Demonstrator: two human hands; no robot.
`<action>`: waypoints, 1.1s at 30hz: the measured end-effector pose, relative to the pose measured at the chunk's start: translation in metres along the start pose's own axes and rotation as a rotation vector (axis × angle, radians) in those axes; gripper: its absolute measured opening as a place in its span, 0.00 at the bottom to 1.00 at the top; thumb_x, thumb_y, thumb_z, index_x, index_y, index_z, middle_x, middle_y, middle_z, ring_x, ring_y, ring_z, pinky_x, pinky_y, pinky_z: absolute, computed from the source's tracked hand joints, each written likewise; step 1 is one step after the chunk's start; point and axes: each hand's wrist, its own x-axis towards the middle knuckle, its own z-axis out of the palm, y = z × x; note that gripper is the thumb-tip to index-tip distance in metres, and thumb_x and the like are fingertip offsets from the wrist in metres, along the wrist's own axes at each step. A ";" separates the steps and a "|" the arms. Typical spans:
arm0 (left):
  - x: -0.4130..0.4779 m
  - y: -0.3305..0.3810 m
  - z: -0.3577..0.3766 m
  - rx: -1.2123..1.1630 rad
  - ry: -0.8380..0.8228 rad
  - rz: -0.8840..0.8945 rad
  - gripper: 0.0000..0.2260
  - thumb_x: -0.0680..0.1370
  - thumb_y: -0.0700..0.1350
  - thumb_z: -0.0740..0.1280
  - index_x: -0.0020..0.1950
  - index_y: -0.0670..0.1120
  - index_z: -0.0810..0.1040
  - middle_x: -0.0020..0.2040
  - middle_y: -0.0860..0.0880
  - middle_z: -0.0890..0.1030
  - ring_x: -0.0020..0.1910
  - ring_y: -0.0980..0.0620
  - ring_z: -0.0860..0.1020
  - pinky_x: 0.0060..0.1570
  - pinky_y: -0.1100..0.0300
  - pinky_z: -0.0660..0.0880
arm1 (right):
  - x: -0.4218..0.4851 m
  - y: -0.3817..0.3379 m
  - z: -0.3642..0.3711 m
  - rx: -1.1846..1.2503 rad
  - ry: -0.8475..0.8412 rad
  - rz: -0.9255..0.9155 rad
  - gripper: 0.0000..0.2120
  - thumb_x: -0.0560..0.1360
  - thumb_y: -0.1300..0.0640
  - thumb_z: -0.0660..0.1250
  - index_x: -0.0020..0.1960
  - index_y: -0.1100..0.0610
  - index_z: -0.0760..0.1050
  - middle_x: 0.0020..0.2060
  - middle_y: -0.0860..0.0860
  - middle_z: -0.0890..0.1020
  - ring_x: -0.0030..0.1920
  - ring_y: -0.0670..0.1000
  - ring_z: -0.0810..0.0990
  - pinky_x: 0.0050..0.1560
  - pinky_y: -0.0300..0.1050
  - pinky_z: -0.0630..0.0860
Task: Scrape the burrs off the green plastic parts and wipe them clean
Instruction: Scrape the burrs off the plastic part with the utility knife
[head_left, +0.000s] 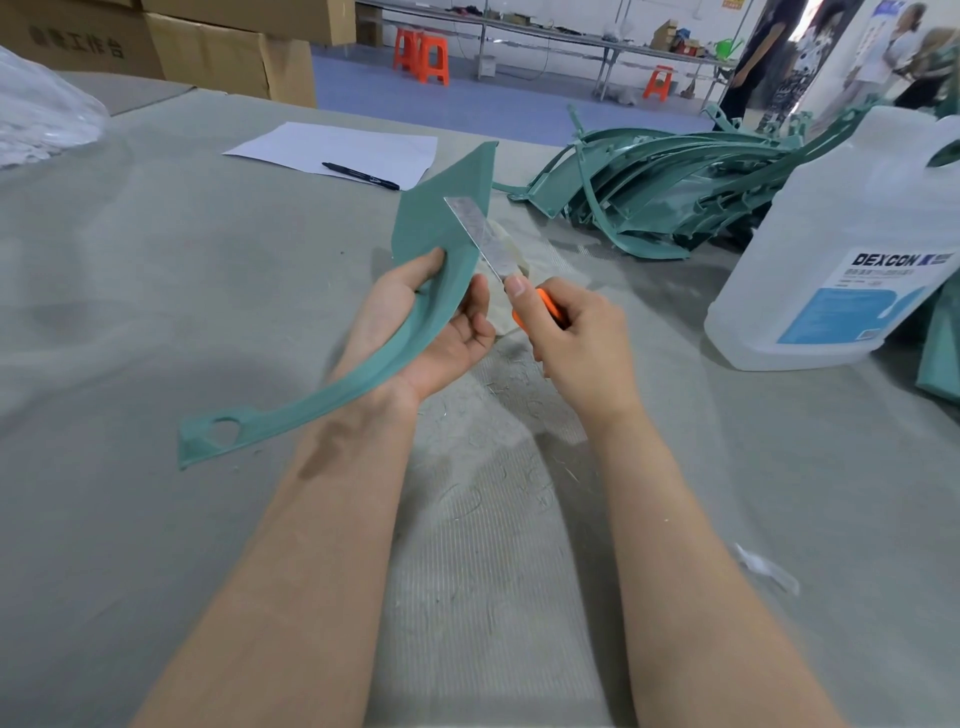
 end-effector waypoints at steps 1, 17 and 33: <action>0.000 0.000 0.000 -0.001 -0.001 -0.001 0.10 0.79 0.46 0.63 0.39 0.45 0.77 0.31 0.52 0.77 0.29 0.57 0.78 0.39 0.63 0.67 | 0.000 0.000 0.000 0.002 -0.001 0.000 0.27 0.77 0.41 0.65 0.37 0.66 0.73 0.29 0.65 0.73 0.33 0.65 0.73 0.34 0.60 0.74; -0.002 0.001 0.000 0.000 -0.005 0.007 0.11 0.79 0.46 0.63 0.38 0.44 0.78 0.30 0.52 0.77 0.29 0.56 0.78 0.39 0.63 0.67 | -0.002 -0.005 -0.003 0.070 -0.043 0.050 0.27 0.76 0.40 0.65 0.36 0.65 0.71 0.29 0.65 0.73 0.29 0.55 0.69 0.33 0.61 0.73; 0.005 -0.005 0.001 0.055 0.010 0.000 0.09 0.80 0.47 0.62 0.42 0.47 0.77 0.34 0.53 0.77 0.30 0.57 0.78 0.38 0.63 0.67 | 0.002 -0.004 -0.012 0.005 0.038 0.127 0.27 0.78 0.39 0.62 0.36 0.63 0.73 0.33 0.64 0.77 0.32 0.61 0.74 0.39 0.58 0.75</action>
